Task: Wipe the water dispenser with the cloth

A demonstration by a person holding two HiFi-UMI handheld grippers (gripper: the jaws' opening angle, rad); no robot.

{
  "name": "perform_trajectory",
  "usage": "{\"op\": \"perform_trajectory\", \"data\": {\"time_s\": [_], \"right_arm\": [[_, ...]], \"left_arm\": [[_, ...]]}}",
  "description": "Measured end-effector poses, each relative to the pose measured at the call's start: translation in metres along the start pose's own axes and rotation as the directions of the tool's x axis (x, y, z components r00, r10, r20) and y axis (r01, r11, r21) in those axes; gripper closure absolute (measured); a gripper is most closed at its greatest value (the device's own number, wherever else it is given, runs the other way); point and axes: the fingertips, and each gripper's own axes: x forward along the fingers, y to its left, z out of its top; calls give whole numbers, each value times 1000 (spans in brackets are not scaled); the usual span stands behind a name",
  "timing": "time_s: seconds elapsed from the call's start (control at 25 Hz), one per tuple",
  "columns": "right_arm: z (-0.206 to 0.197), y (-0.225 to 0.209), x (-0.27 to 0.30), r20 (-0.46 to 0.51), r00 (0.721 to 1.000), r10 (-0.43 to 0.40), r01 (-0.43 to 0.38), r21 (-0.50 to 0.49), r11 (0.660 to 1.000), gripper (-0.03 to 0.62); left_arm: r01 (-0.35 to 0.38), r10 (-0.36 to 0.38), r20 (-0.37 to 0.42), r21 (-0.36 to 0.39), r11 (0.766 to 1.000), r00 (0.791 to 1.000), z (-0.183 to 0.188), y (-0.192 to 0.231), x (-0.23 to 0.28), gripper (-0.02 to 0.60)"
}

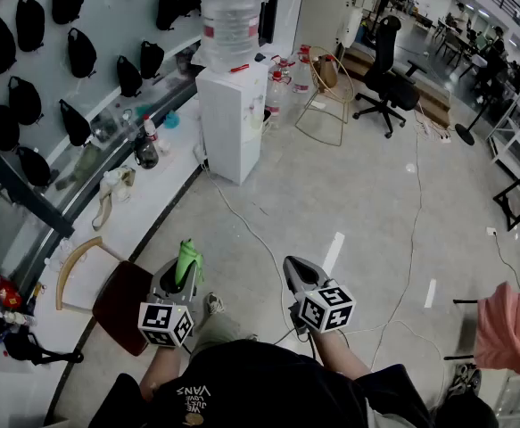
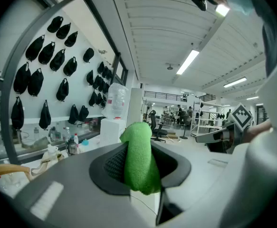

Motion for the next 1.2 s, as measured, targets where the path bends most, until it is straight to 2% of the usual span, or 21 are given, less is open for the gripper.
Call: {"op": "perform_trajectory", "data": {"time_s": [0.12, 0.28, 0.52, 0.8, 0.96, 1.2], "right_arm": [[7, -5, 9, 15, 1000, 6, -6, 13, 1000, 589], [13, -9, 30, 21, 1000, -19, 19, -21, 1000, 589], [41, -10, 92, 21, 999, -34, 36, -87, 996, 589], [69, -20, 174, 7, 997, -72, 72, -59, 996, 589], [75, -26, 216, -5, 994, -112, 112, -33, 993, 589], [88, -42, 254, -19, 985, -170, 170, -11, 985, 589]], "left_arm": [[10, -10, -8, -2, 1000, 1000, -1, 3, 11, 471], [20, -20, -23, -8, 1000, 1000, -3, 15, 33, 471], [72, -72, -8, 8, 997, 997, 20, 43, 92, 471], [124, -124, -36, 2, 992, 992, 36, 96, 160, 471], [173, -172, -55, 26, 985, 984, 43, 127, 196, 471], [195, -192, -94, 24, 980, 977, 45, 167, 248, 471]]}}
